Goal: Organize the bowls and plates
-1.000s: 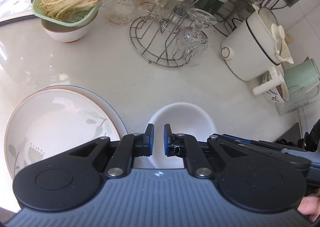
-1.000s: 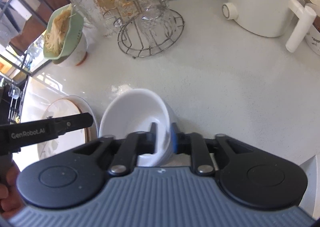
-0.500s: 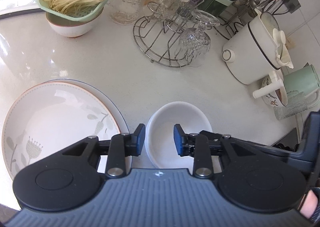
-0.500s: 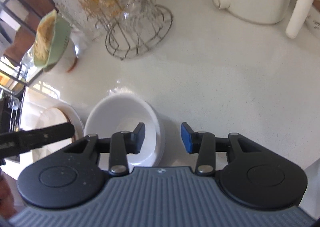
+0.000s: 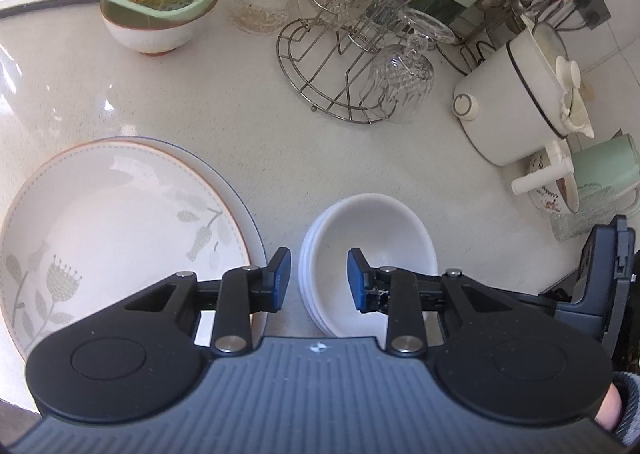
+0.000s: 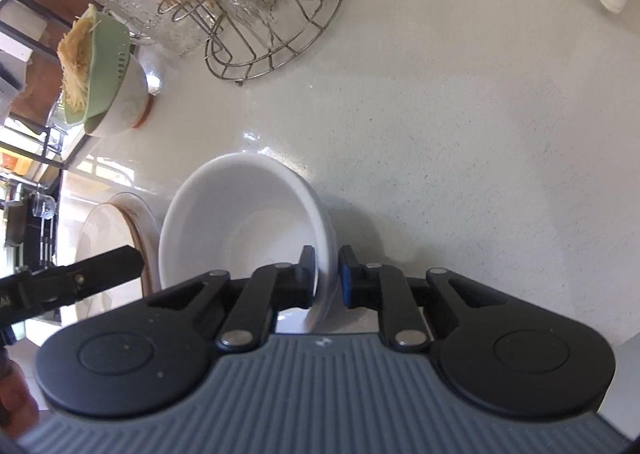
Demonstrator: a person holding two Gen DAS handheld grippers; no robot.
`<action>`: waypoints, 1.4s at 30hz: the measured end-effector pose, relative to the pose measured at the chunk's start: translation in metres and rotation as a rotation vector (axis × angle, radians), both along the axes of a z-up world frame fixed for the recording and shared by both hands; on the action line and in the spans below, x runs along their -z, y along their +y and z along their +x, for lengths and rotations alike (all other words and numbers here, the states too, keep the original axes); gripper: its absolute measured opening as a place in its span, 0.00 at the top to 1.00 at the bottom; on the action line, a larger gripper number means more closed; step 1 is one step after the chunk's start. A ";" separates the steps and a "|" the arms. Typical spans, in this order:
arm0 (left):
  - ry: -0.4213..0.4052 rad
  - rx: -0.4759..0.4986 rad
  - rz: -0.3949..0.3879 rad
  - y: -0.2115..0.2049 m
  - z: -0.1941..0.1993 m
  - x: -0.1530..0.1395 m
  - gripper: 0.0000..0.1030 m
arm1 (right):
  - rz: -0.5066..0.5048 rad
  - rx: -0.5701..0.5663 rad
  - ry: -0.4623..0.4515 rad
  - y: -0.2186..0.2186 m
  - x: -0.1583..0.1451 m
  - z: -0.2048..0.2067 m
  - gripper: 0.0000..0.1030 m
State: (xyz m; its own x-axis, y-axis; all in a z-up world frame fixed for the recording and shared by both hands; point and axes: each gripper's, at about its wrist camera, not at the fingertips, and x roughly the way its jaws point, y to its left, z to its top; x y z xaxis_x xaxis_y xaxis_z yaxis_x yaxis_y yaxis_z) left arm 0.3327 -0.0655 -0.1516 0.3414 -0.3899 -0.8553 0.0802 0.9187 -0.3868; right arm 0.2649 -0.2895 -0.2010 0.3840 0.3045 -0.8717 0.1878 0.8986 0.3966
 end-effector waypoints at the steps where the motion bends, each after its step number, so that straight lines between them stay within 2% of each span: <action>1: -0.008 0.005 -0.001 -0.002 0.000 -0.001 0.62 | -0.010 -0.002 -0.002 -0.001 -0.001 0.000 0.88; 4: -0.014 0.043 -0.004 -0.010 0.001 -0.002 0.58 | -0.035 0.010 -0.003 -0.005 -0.004 -0.004 0.89; 10: 0.033 0.142 -0.038 -0.036 0.005 0.008 0.57 | -0.056 0.077 0.000 -0.025 -0.007 -0.022 0.89; 18: 0.093 0.310 0.021 -0.080 0.005 0.032 0.57 | -0.065 0.175 -0.001 -0.044 -0.008 -0.037 0.89; 22: 0.125 0.355 0.031 -0.094 0.005 0.045 0.57 | -0.064 0.208 -0.003 -0.049 -0.007 -0.043 0.89; 24: 0.129 0.366 0.038 -0.097 0.007 0.051 0.57 | -0.061 0.218 -0.004 -0.050 -0.006 -0.044 0.89; 27: 0.174 0.365 -0.008 -0.099 0.010 0.059 0.58 | -0.045 0.232 0.002 -0.052 -0.002 -0.044 0.89; 31: 0.180 0.378 0.014 -0.104 0.011 0.067 0.59 | -0.023 0.249 0.004 -0.055 0.001 -0.046 0.89; 33: 0.177 0.381 0.020 -0.105 0.011 0.069 0.63 | -0.023 0.250 0.003 -0.054 0.001 -0.047 0.89; 35: 0.177 0.376 0.032 -0.105 0.012 0.073 0.73 | -0.026 0.248 -0.001 -0.053 0.000 -0.047 0.89; 37: 0.186 0.361 0.027 -0.102 0.014 0.076 0.78 | -0.022 0.252 -0.001 -0.053 0.000 -0.048 0.89; 42: 0.186 0.353 0.011 -0.099 0.016 0.075 0.79 | -0.012 0.255 -0.003 -0.053 -0.001 -0.052 0.88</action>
